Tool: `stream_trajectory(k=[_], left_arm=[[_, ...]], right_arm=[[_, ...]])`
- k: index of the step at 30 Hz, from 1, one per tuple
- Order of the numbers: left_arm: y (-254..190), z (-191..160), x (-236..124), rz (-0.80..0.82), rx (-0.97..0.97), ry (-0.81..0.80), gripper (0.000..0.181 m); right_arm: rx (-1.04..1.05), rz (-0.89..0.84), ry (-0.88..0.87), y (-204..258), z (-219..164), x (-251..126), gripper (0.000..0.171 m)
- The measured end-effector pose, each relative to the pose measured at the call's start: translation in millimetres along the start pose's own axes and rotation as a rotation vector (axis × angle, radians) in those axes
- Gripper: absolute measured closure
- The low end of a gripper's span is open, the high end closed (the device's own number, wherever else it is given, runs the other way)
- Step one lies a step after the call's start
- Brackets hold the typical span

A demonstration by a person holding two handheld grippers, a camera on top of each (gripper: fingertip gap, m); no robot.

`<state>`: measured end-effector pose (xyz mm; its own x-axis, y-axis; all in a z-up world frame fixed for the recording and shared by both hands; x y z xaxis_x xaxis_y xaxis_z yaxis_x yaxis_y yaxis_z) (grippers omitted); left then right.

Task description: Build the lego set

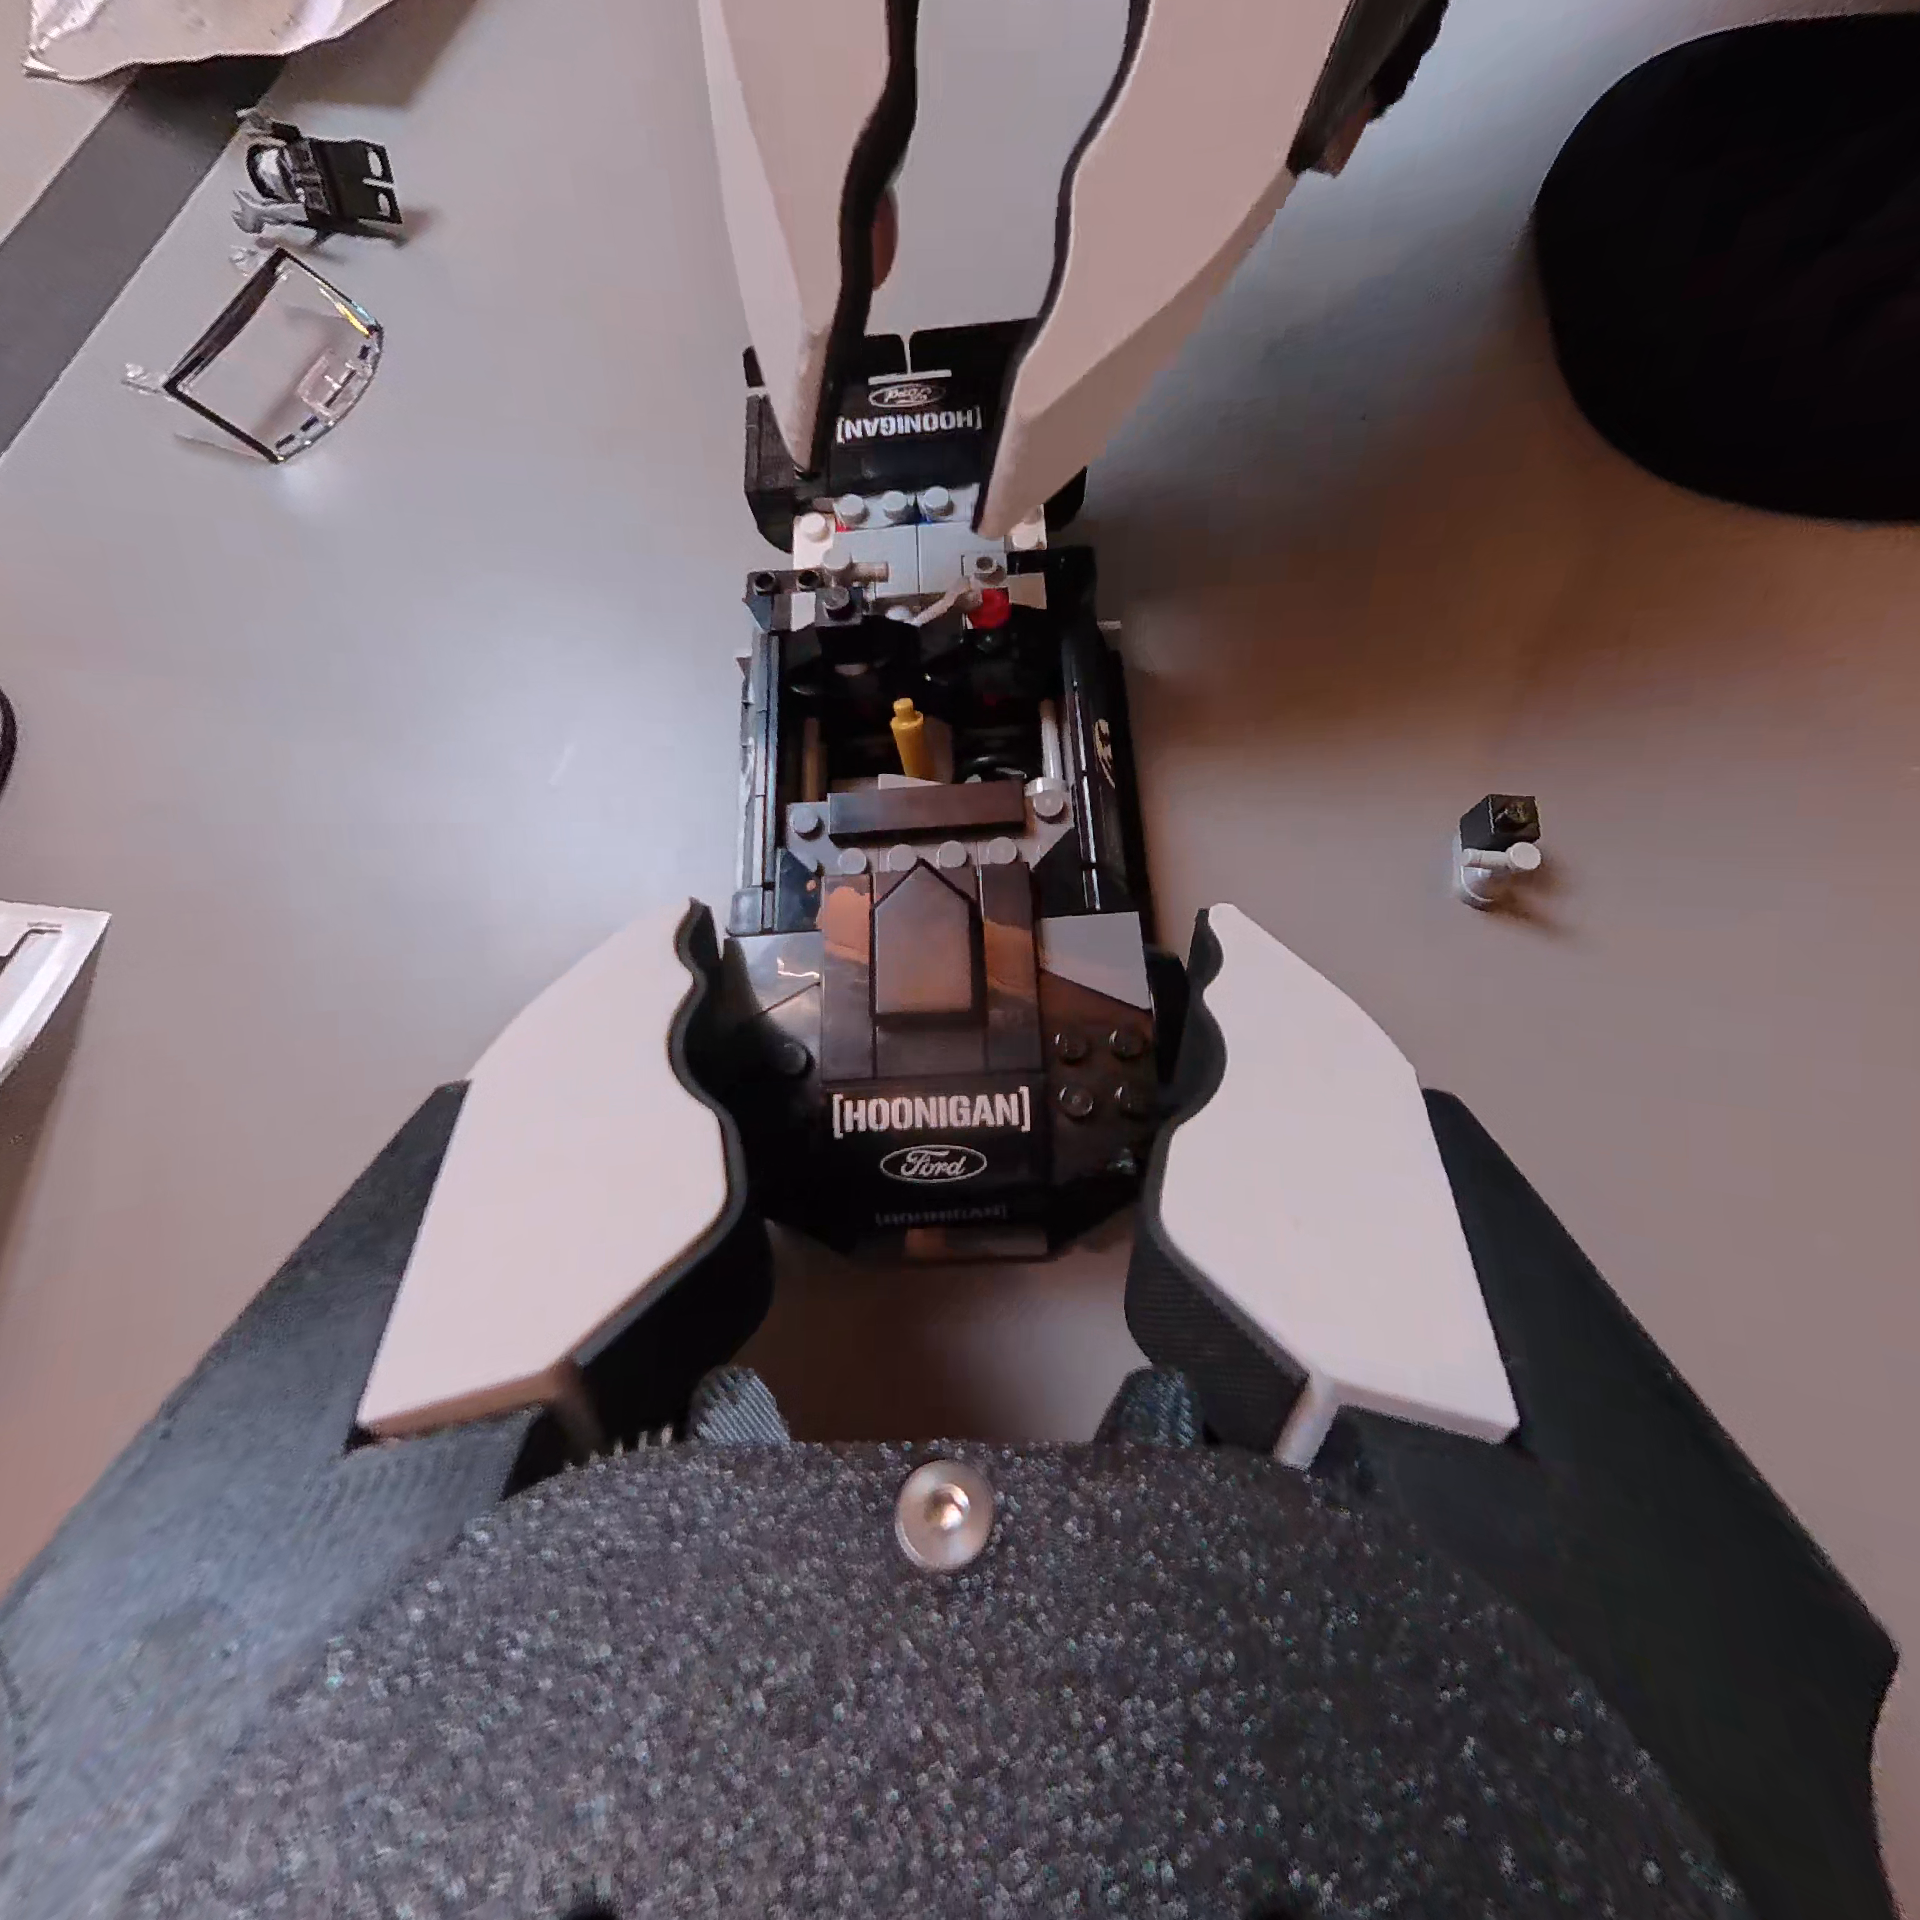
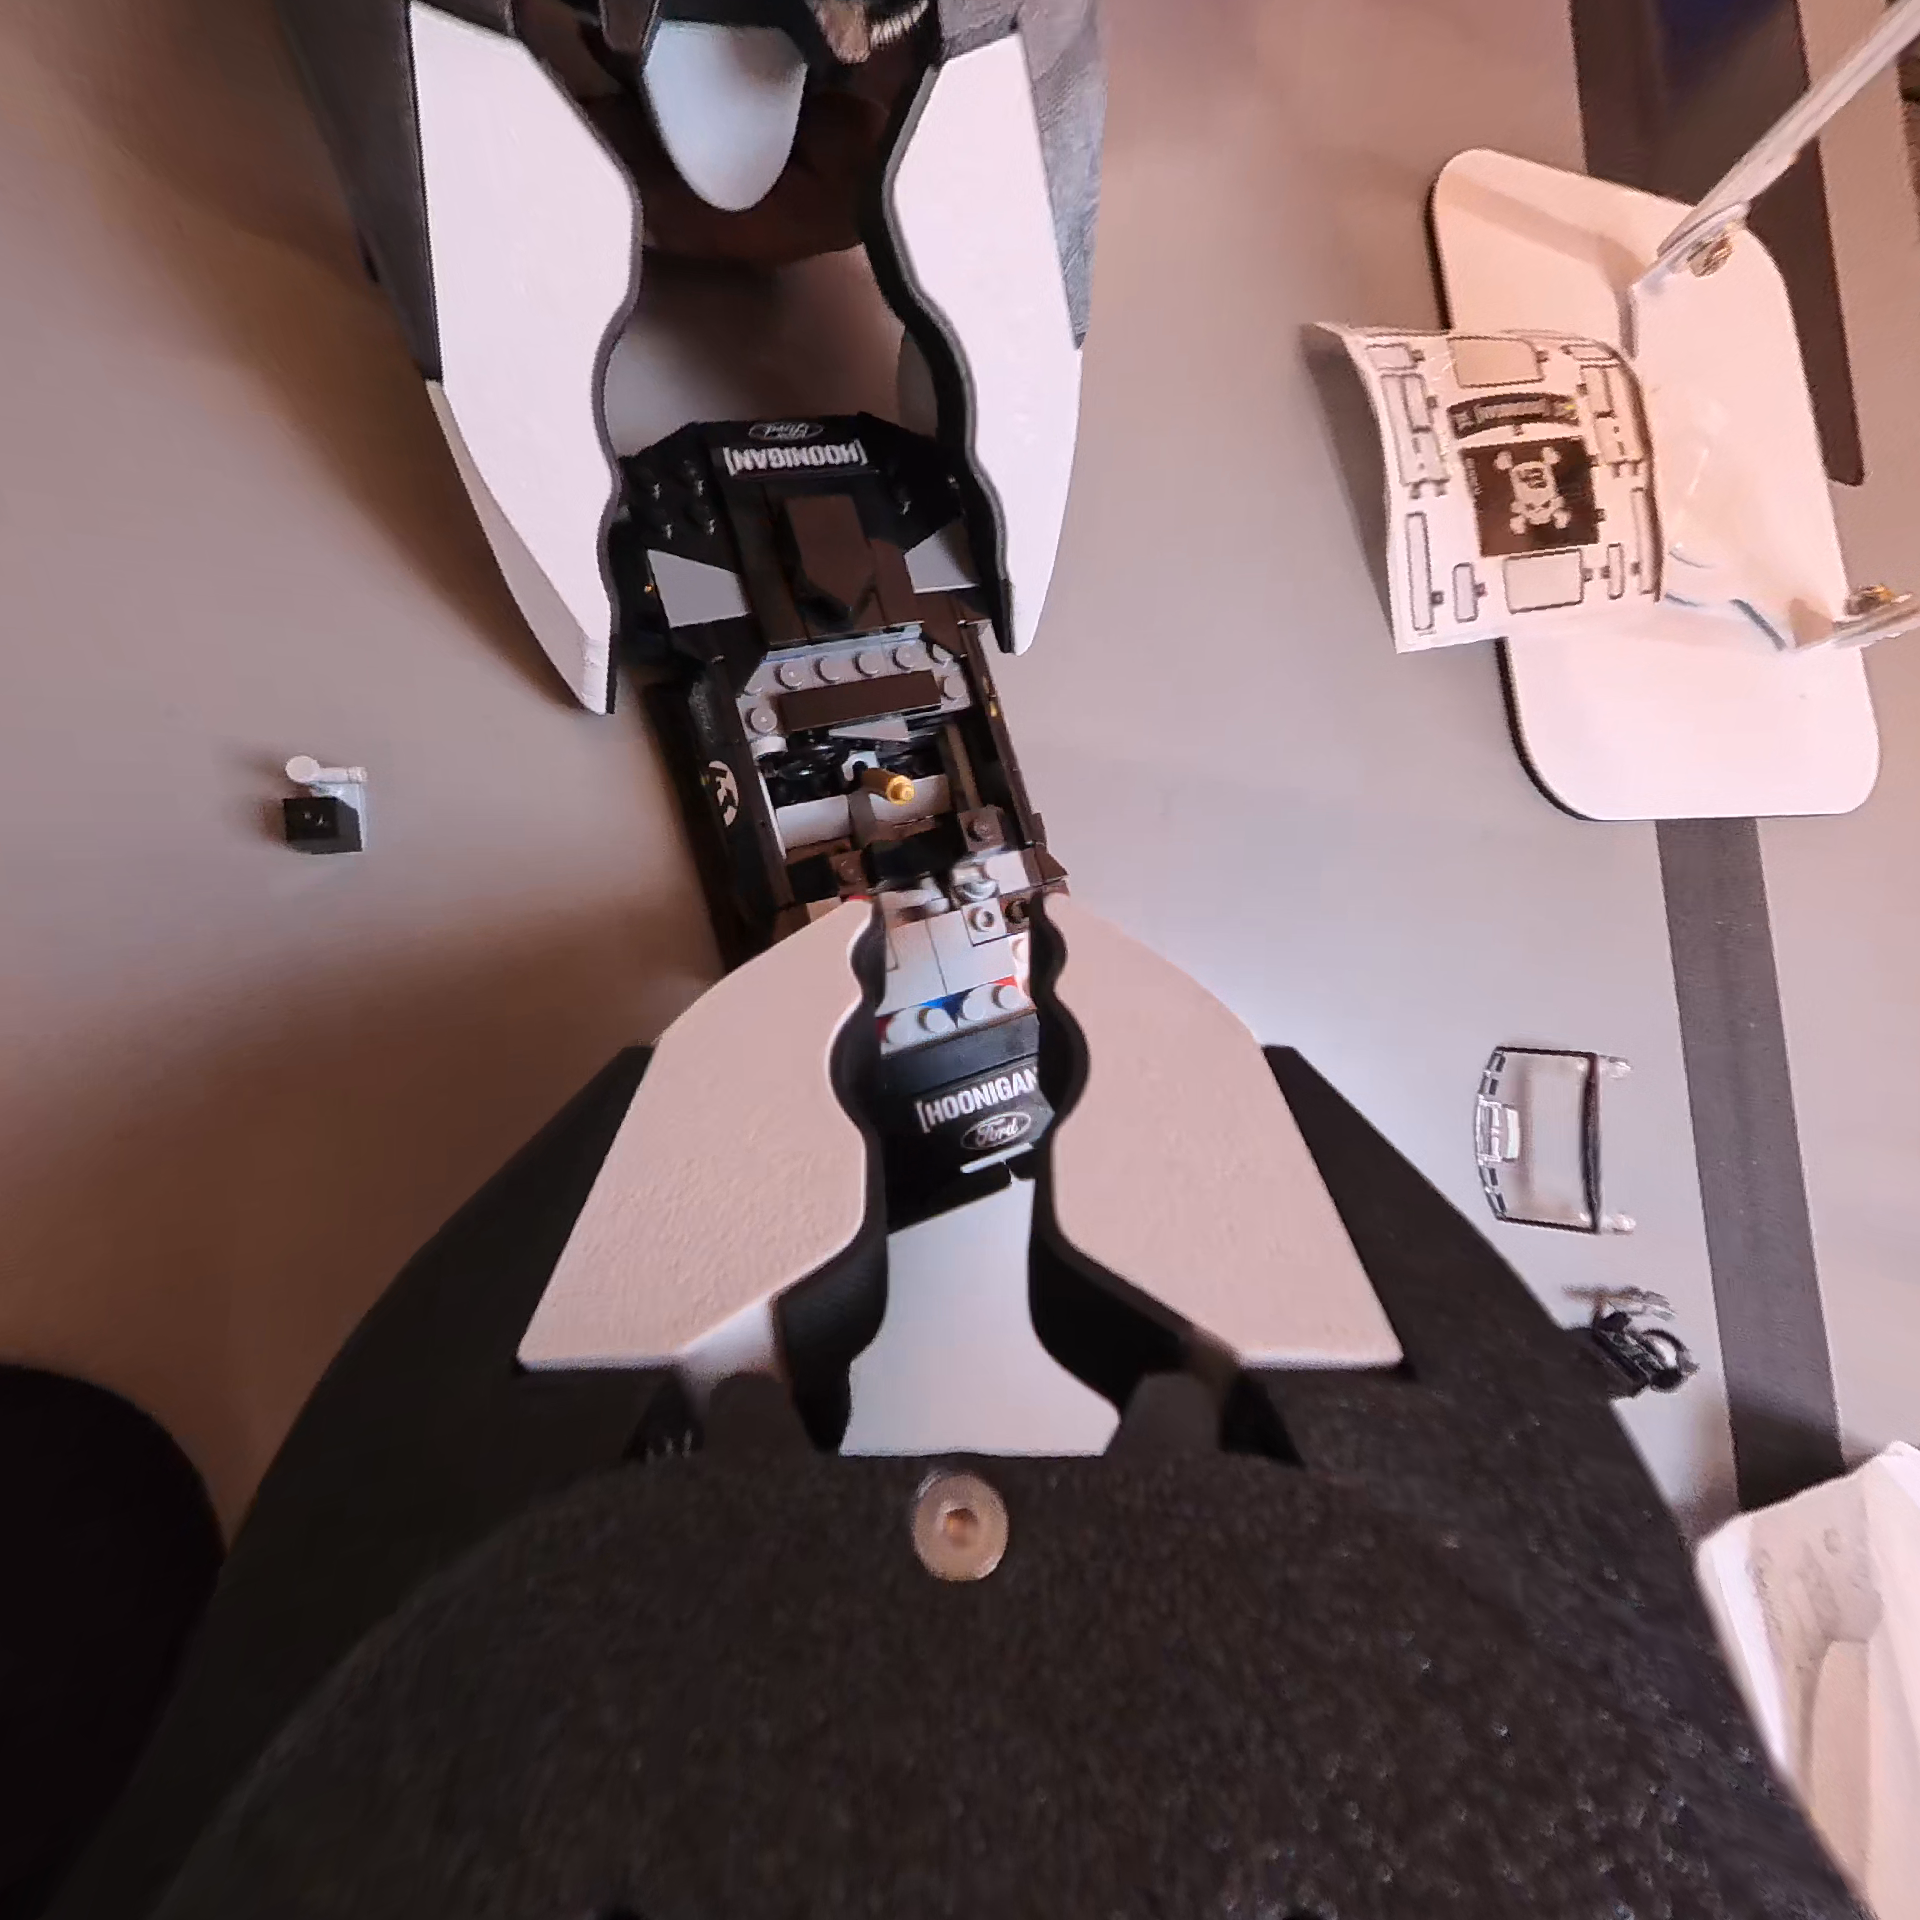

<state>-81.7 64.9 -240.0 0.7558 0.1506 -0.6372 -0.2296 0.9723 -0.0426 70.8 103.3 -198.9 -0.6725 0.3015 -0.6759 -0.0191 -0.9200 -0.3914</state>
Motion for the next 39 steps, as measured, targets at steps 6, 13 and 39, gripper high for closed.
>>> stream_trajectory(k=[6,13,39], left_arm=[[-2,0,0,-0.011,0.014,0.002,0.096],[-2,-1,0,-0.016,0.014,0.003,0.096],[-2,0,0,-0.017,0.016,0.003,0.096]], right_arm=[[-0.011,0.016,0.01,3,1,7,0.142],[-0.028,0.009,0.007,3,2,6,0.14],[-0.013,-0.031,-0.019,-7,4,6,0.139]])
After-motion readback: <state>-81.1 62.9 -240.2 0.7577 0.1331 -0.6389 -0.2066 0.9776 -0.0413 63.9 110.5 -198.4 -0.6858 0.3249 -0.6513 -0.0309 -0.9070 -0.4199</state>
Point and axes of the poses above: each gripper's, where its closed fingertips meet, x out along the fingers, z out of its top, y = z × x across the jaws, the point moved 8 cm from there along -x, back along the fingers, and after that the axes turned 9 degrees about -z, right-handed, at the moved point
